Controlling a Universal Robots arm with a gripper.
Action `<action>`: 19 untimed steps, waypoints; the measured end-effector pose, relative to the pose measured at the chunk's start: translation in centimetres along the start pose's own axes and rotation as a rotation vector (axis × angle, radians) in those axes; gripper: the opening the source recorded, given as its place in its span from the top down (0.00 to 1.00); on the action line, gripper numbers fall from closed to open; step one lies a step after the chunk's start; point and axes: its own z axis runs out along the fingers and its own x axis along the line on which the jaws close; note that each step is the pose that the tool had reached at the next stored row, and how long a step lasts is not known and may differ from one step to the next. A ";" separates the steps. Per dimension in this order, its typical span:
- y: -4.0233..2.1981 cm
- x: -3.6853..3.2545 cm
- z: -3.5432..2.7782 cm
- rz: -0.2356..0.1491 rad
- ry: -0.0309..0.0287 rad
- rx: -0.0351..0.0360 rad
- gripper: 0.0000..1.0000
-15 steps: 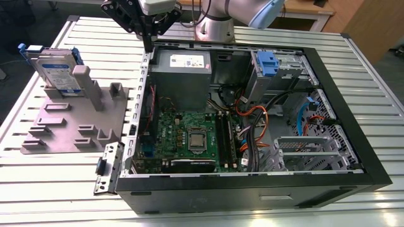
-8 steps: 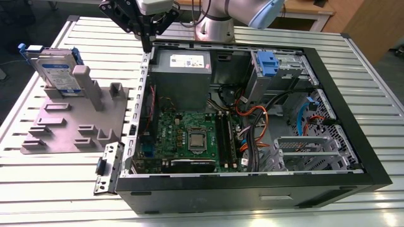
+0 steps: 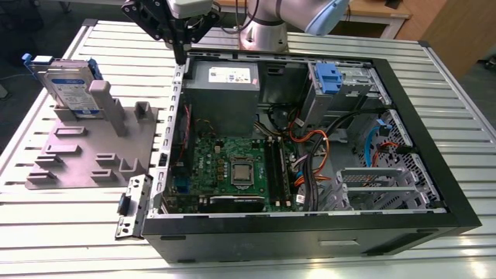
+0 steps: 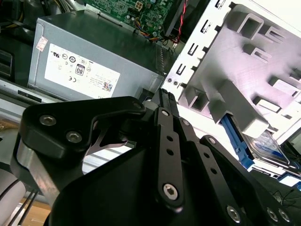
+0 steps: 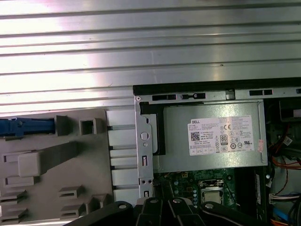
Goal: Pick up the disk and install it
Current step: 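Reach for the disk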
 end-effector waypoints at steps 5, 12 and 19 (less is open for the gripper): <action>-0.02 0.24 0.01 0.000 0.0000 -0.0001 0.89; -0.05 0.79 0.02 0.000 0.0000 0.0000 0.89; -0.05 2.17 0.02 0.000 0.0000 -0.0001 0.89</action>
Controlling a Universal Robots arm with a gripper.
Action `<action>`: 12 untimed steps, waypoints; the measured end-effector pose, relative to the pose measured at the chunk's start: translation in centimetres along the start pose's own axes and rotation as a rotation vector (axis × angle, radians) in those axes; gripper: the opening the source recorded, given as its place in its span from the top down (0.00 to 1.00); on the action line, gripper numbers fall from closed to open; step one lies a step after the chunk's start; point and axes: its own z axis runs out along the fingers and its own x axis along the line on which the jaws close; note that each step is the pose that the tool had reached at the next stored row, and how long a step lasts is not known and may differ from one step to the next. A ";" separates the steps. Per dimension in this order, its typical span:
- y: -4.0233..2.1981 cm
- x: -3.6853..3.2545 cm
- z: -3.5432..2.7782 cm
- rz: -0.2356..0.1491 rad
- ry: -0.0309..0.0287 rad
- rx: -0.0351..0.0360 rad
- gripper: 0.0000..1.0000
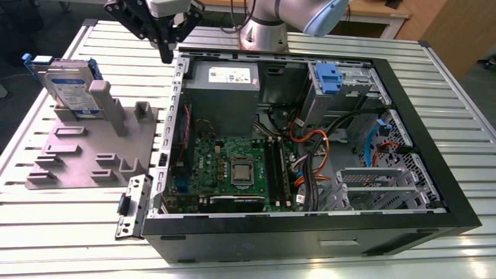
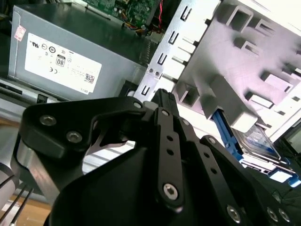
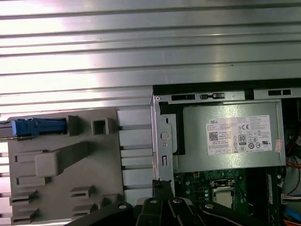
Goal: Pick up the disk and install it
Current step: 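Reach for the disk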
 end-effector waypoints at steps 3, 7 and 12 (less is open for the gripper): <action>0.00 0.01 -0.01 0.000 0.0002 0.0002 0.89; 0.00 0.02 0.00 0.000 0.0000 0.0001 0.89; -0.02 0.41 0.00 0.000 0.0000 0.0001 0.89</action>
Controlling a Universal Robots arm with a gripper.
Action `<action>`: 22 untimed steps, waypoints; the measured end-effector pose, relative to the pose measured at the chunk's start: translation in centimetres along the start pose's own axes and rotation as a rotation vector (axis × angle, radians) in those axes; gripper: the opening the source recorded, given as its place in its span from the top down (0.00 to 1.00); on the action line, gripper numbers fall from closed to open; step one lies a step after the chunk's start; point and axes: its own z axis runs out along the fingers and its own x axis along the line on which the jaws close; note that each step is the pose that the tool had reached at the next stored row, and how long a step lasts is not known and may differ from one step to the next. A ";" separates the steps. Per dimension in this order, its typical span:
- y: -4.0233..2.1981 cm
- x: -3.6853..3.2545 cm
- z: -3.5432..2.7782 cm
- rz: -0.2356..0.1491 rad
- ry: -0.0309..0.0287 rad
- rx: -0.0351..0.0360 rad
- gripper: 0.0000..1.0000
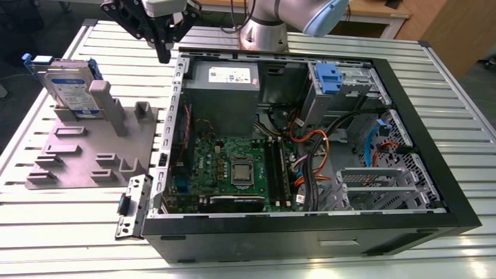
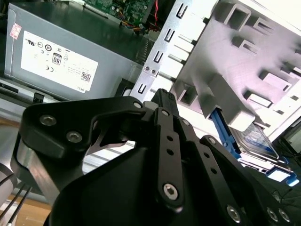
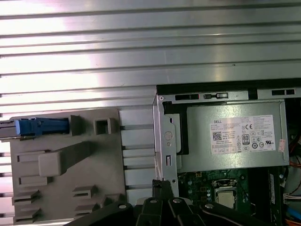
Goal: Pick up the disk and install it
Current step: 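Reach for the disk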
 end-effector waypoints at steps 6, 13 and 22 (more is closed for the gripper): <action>-0.01 0.07 0.00 0.000 0.0000 0.0000 0.89; -0.01 0.10 0.00 0.000 0.0000 0.0000 0.89; -0.04 0.51 0.00 0.000 0.0000 0.0000 0.89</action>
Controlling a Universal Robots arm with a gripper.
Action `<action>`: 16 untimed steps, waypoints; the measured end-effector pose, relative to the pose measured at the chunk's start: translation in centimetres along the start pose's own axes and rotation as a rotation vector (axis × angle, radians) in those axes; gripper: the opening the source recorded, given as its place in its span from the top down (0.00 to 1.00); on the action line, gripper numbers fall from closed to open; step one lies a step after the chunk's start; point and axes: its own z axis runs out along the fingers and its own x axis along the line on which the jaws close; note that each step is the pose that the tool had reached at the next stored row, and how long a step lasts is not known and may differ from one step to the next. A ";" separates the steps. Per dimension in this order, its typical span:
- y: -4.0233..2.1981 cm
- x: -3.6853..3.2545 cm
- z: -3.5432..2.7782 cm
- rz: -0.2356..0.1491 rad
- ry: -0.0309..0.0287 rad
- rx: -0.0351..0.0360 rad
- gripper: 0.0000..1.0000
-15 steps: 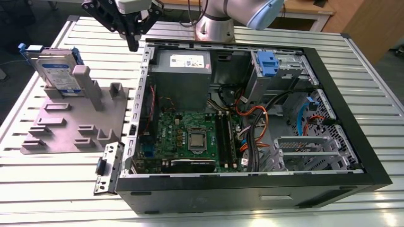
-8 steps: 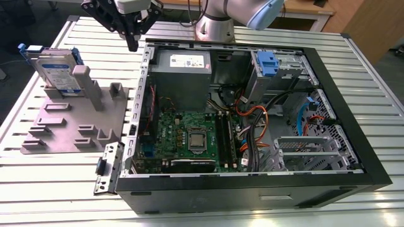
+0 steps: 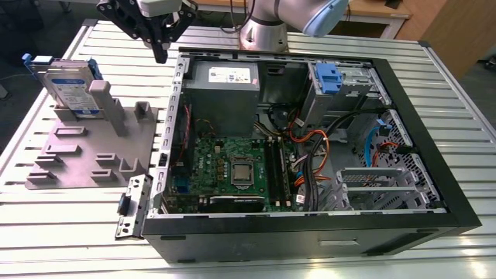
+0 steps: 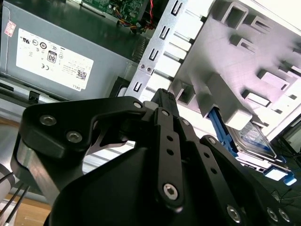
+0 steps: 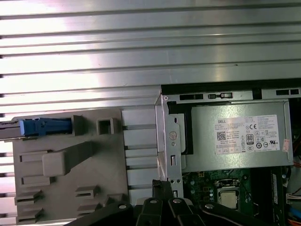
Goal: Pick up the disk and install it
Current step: 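Reach for the disk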
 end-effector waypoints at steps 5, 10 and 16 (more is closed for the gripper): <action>0.00 0.00 0.00 0.000 0.0000 0.0000 0.89; -0.04 0.62 -0.01 0.000 0.0000 0.0000 0.89; -0.05 0.64 -0.01 0.000 0.0000 0.0000 0.89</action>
